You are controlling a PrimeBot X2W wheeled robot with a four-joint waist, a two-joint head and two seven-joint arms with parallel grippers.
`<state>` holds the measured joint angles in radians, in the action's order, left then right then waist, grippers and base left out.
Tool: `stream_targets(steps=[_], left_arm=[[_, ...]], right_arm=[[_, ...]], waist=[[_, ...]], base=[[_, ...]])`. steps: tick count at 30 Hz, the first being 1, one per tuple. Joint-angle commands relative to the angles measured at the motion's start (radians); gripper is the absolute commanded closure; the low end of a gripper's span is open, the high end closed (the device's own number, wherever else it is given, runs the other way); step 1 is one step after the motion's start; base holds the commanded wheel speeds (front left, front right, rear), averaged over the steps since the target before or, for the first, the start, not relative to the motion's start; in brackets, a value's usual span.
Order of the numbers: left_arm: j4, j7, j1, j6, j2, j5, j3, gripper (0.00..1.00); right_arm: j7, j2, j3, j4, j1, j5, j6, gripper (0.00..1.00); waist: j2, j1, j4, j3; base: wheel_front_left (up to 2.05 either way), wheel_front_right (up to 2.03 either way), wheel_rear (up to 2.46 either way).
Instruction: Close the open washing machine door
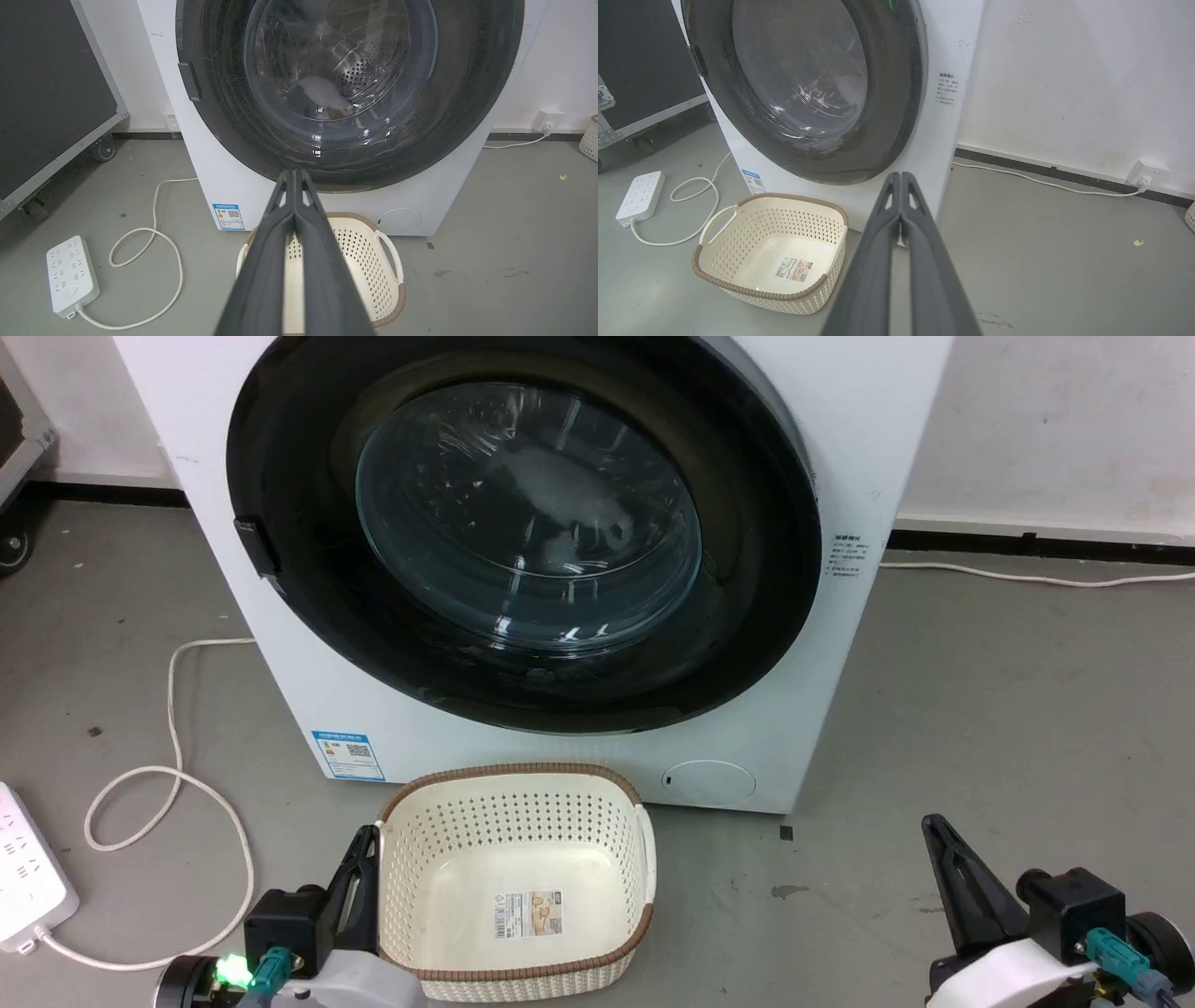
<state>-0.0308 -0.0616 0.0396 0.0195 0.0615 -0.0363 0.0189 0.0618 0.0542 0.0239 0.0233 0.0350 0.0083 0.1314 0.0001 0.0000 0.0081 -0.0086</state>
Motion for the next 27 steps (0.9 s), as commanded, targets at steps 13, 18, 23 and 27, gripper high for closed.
stream_targets(steps=[13,18,23,27], left_arm=[[0.017,0.029,-0.027,-0.012,-0.006,0.022,-0.010,1.00],[0.021,0.039,-0.031,-0.015,-0.008,0.026,-0.013,1.00],[0.026,0.050,-0.035,-0.017,-0.009,0.031,-0.016,1.00],[0.031,0.062,-0.040,-0.019,-0.011,0.036,-0.019,1.00]], right_arm=[[-0.029,-0.003,-0.012,-0.015,-0.024,-0.006,-0.001,1.00],[-0.040,-0.004,-0.016,-0.017,-0.027,-0.007,-0.001,1.00],[-0.050,-0.004,-0.020,-0.020,-0.031,-0.008,-0.001,1.00],[-0.062,-0.004,-0.024,-0.023,-0.035,-0.008,-0.001,1.00]], waist=[[-0.0001,0.0000,-0.004,0.004],[-0.0001,0.0000,-0.005,0.005],[-0.0001,0.0000,-0.006,0.007],[-0.0001,0.0000,-0.008,0.009]], base=[[0.00,0.00,0.00],[0.00,0.00,0.00],[0.00,0.00,0.00],[0.00,0.00,0.00]])
